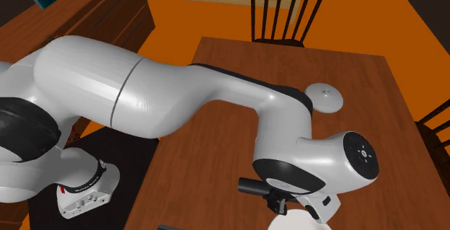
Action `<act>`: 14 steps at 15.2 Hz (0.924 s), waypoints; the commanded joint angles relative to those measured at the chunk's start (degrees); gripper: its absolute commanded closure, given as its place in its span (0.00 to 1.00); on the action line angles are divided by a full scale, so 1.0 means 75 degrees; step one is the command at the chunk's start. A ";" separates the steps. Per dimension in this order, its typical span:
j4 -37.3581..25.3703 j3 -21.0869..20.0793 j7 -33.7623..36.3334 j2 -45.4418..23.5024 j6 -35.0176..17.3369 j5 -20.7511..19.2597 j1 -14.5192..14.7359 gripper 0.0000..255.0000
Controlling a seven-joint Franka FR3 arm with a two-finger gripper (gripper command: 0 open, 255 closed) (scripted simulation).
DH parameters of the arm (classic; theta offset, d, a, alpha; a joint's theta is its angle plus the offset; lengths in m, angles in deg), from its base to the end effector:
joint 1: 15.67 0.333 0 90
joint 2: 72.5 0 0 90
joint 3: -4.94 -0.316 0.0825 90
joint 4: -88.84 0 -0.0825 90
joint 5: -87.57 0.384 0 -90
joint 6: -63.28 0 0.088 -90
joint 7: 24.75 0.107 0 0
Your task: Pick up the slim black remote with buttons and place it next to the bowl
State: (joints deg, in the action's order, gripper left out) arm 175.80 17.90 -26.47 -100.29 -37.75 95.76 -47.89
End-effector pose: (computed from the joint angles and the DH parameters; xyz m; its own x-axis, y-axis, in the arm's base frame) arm 0.4910 -0.4469 0.3697 0.6896 -0.6888 -0.2237 -0.7116 -0.7019 -0.0325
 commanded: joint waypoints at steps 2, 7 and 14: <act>0.0165 -0.0011 -0.0027 -0.0091 -0.0259 0.0025 -0.0002 1.00; 0.0398 -0.0035 -0.0070 -0.0281 -0.0676 0.0075 -0.0007 1.00; 0.0449 -0.0042 -0.0081 -0.0335 -0.0779 0.0089 -0.0009 1.00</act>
State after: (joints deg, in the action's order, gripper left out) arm 179.16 17.59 -27.08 -102.81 -43.58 96.42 -47.96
